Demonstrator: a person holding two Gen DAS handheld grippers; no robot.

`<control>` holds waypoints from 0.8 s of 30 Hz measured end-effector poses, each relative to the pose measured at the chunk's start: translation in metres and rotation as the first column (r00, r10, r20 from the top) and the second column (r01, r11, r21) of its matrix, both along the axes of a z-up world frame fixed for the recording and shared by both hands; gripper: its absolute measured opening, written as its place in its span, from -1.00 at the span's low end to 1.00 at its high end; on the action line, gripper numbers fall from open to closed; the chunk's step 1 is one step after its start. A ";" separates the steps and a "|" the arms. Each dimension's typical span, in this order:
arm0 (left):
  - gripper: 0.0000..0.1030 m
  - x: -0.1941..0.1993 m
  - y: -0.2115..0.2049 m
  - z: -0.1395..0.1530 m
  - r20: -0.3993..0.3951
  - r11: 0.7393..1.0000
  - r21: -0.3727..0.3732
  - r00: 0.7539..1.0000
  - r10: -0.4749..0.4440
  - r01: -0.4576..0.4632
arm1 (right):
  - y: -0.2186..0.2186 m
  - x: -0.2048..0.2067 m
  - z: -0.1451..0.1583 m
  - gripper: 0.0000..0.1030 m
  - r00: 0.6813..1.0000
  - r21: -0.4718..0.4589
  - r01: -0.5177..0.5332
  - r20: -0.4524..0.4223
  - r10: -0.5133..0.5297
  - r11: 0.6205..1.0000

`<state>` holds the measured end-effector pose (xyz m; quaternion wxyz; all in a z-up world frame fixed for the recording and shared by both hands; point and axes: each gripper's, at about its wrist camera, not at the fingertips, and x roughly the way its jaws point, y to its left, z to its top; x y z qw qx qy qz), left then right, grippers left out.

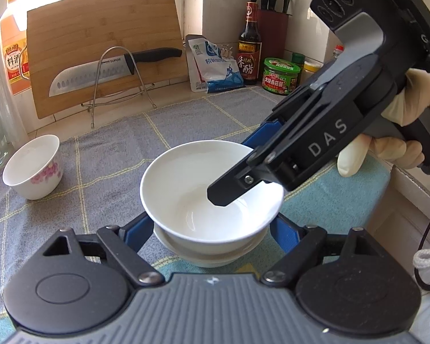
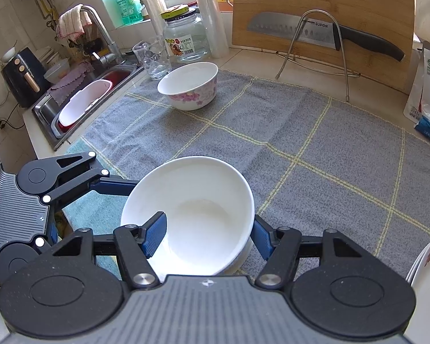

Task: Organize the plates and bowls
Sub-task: 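Lower the held bowl into the other white bowl with the right tool, then open the right tool and withdraw it from the bowl stack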

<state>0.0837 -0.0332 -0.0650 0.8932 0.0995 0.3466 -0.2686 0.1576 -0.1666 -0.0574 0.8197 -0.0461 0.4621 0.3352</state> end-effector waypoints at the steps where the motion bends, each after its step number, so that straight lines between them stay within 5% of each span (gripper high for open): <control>1: 0.70 0.000 0.000 -0.001 -0.002 1.000 0.002 1.000 0.001 -0.001 | 0.001 0.000 -0.001 0.35 1.000 -0.001 -0.001 0.000 0.001 1.000; 19: 0.71 0.005 0.000 -0.008 -0.025 1.000 0.005 1.000 -0.005 0.005 | 0.003 0.003 -0.007 0.40 1.000 -0.016 -0.001 -0.011 0.001 1.000; 24: 0.78 0.004 0.001 -0.006 -0.012 1.000 0.004 1.000 -0.014 0.014 | 0.004 0.002 -0.003 0.72 1.000 -0.002 -0.009 0.009 0.009 1.000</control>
